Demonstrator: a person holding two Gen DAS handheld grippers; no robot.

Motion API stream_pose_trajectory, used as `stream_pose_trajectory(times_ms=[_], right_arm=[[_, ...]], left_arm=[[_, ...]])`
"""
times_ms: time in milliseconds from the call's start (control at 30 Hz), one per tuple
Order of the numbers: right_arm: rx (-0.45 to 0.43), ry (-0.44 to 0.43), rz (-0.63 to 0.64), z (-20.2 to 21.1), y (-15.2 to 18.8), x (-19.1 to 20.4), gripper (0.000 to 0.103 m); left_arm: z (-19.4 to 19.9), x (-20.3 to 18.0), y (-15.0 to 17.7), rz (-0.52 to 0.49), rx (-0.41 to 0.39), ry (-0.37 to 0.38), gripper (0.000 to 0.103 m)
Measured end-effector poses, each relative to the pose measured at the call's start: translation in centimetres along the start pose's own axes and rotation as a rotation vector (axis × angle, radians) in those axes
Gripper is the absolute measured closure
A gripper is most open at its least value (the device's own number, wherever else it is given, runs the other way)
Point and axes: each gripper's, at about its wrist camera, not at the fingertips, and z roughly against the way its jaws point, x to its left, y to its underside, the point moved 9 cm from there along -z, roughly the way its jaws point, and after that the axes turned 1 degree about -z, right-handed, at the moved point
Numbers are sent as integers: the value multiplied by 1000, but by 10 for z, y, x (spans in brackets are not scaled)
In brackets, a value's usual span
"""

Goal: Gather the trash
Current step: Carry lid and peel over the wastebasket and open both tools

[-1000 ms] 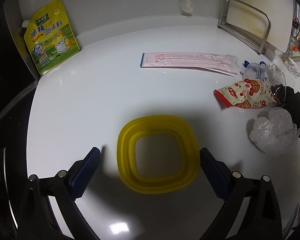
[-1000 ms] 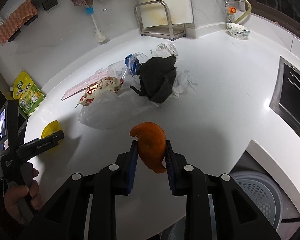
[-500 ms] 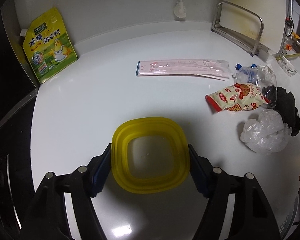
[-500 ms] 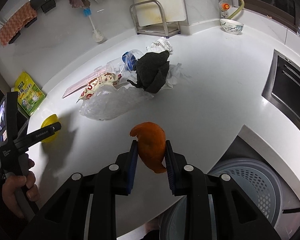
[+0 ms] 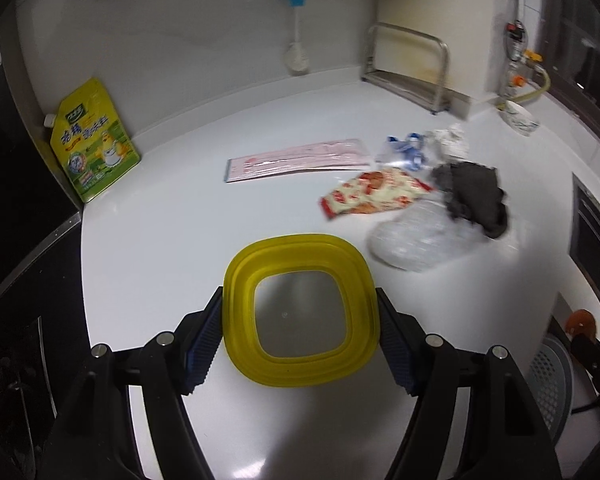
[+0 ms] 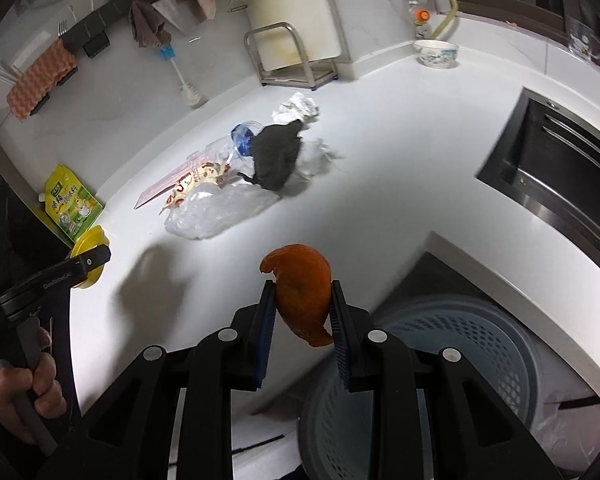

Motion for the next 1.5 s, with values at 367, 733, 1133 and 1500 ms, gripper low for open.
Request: stream_pose_trajectory(times_ms=[367, 733, 1133, 1500], right_arm=[[53, 22, 5, 53, 37, -69, 77], [105, 37, -21, 68, 65, -140, 77], [194, -8, 5, 41, 97, -157, 77], [217, -27, 28, 36, 103, -160, 67]], left_arm=[[57, -120, 41, -122, 4, 128, 34], [64, -217, 94, -205, 61, 204, 34], [42, -250, 131, -213, 128, 195, 34], [39, -252, 142, -190, 153, 168, 24]])
